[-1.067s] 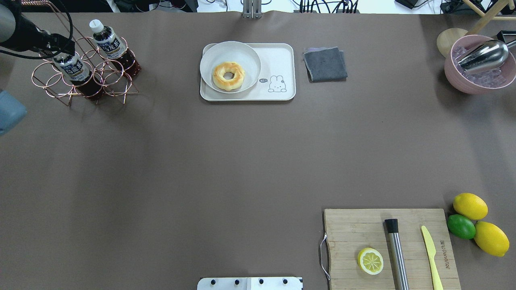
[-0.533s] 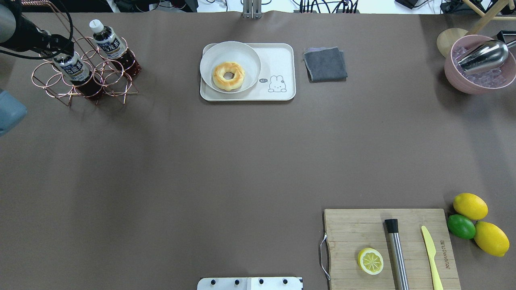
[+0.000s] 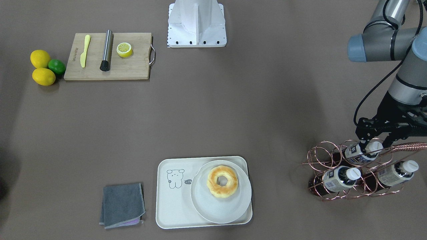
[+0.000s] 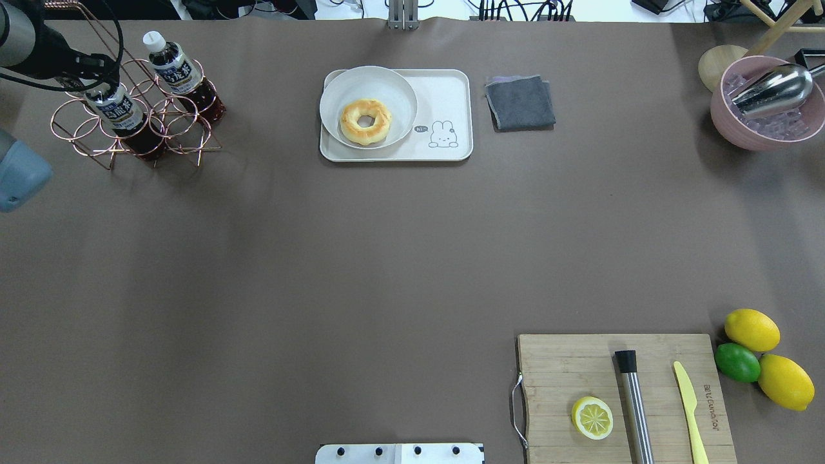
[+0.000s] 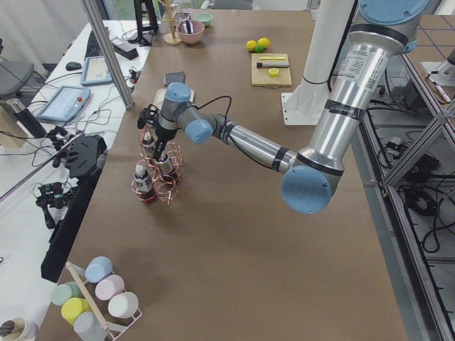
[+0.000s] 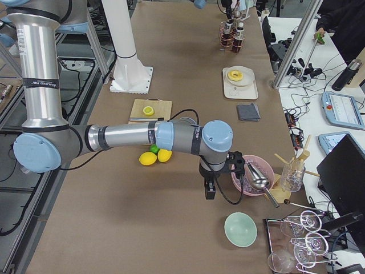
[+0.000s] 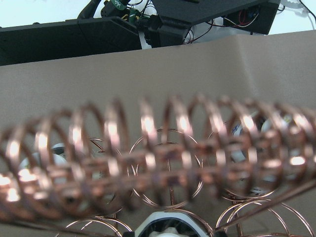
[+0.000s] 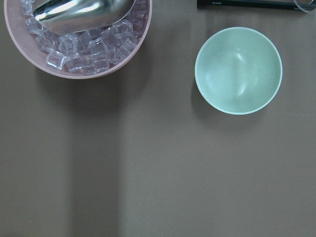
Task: Place tea on tray
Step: 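Move the left gripper down onto a tea bottle in the copper rack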
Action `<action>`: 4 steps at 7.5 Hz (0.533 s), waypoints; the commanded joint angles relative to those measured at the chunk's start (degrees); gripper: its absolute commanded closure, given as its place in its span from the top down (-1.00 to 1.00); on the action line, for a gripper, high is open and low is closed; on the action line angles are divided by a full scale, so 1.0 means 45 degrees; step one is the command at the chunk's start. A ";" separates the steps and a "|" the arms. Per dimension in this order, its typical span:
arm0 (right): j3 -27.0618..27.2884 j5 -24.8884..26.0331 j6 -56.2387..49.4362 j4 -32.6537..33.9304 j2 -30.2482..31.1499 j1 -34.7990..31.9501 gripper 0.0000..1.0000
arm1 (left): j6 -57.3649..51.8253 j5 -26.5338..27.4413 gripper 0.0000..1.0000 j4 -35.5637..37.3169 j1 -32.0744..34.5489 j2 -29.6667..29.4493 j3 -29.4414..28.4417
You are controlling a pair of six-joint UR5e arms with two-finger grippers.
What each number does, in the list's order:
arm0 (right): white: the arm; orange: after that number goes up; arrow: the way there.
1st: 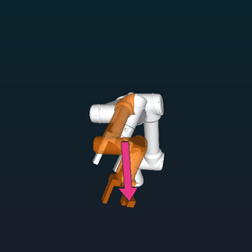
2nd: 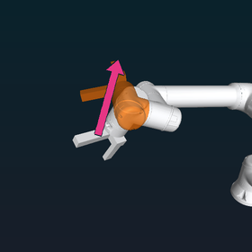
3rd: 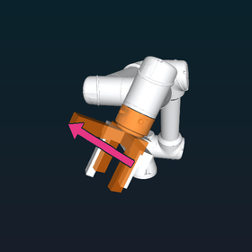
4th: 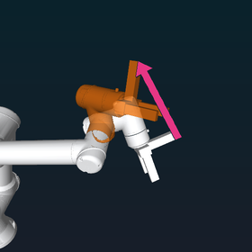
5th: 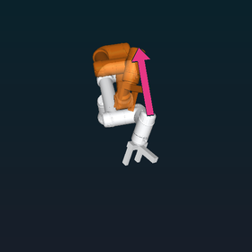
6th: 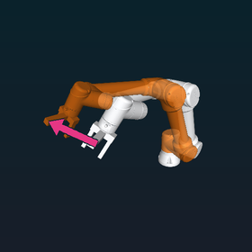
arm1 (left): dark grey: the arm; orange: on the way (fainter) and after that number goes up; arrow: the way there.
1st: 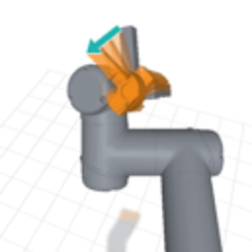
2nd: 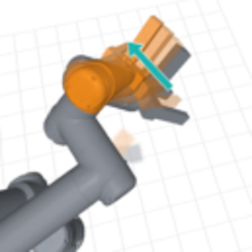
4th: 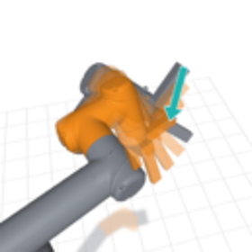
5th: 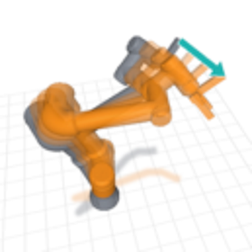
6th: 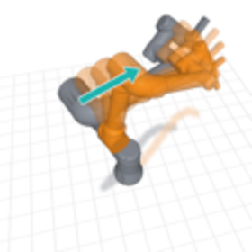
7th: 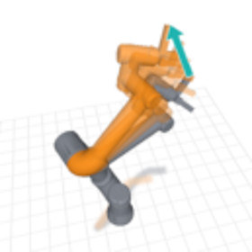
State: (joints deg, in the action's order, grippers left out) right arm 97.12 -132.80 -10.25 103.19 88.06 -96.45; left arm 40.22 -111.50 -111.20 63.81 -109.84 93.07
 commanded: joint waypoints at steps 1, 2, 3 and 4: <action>0.0000 0.0000 -0.0008 -0.0001 0.0002 -0.0012 1.00 | -0.0167 -0.0066 -0.83 -0.0016 0.0117 -0.0063 0.0002; 0.0000 0.0000 -0.0008 -0.0001 0.0002 -0.0012 1.00 | -0.0516 -0.0105 -1.00 0.0004 0.0273 -0.0063 0.0021; 0.0000 0.0000 -0.0008 -0.0001 0.0002 -0.0012 1.00 | -0.0790 -0.0318 -1.00 0.0081 0.0506 -0.0063 0.0118; 0.0000 0.0000 -0.0008 -0.0001 0.0002 -0.0012 1.00 | -0.0793 -0.1249 -1.00 0.0159 0.0837 -0.0102 0.0139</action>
State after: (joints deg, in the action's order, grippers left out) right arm 97.12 -132.80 -10.28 103.18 88.06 -96.50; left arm 37.65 -112.62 -111.00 65.46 -110.13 93.36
